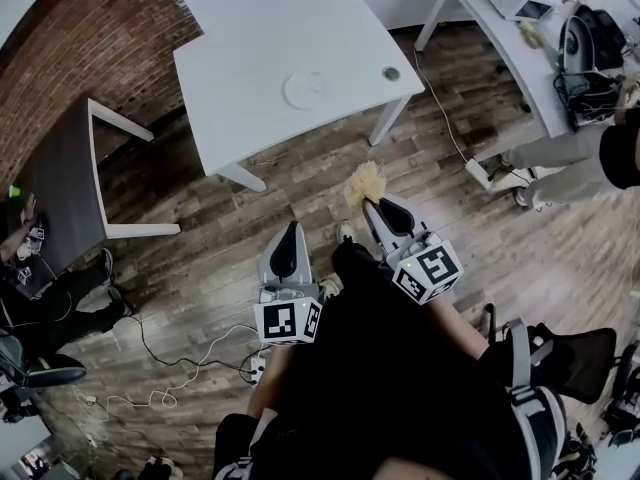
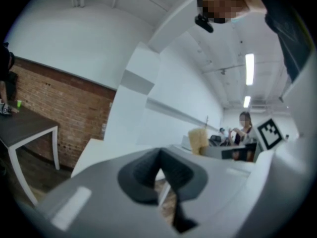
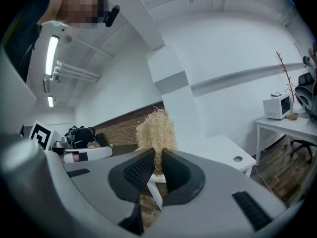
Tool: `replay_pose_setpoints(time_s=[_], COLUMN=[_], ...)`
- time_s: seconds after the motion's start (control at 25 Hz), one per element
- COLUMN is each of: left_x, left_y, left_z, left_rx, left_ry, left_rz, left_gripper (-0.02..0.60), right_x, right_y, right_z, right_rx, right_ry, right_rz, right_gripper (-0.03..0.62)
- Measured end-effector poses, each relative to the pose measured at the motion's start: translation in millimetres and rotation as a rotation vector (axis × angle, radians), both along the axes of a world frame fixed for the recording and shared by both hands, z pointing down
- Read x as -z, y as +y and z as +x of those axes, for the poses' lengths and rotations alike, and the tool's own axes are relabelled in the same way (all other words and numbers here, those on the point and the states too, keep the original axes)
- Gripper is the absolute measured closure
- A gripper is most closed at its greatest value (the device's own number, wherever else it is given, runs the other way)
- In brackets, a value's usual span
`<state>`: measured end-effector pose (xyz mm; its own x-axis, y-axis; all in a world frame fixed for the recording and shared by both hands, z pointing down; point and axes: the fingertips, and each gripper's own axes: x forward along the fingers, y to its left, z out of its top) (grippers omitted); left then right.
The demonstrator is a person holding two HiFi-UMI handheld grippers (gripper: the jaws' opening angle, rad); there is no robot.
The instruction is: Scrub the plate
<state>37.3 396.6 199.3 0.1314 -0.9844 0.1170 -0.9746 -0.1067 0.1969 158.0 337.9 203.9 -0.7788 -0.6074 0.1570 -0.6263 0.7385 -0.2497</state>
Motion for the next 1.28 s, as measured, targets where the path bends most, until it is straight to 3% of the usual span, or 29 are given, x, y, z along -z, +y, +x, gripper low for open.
replay_pose_setpoints(time_s=[0.36,0.6,0.92,1.28], left_x=[5,5,3,-8], left_y=[-82,-111,-135,-192], left_z=[17,26,15,-19], left_rx=[0.023,0.056,0.088,0.052], left_ry=[-0.020,-0.035,-0.029,-0.004], left_rz=[-0.014,-0.016,-0.034,-0.026], left_gripper=[0.578,0.578,0.578,0.578], right_x=[-1,-5,-11,-22], right_y=[-85,-123,-152,-190], right_z=[13,19,13,-14], right_rx=[0.049,0.072,0.082,0.035], right_ry=[-0.012,-0.025,-0.018,0.008], right_rz=[0.012,0.004,-0.019,-0.035], right_gripper=[0.553,0.553,0.553,0.553])
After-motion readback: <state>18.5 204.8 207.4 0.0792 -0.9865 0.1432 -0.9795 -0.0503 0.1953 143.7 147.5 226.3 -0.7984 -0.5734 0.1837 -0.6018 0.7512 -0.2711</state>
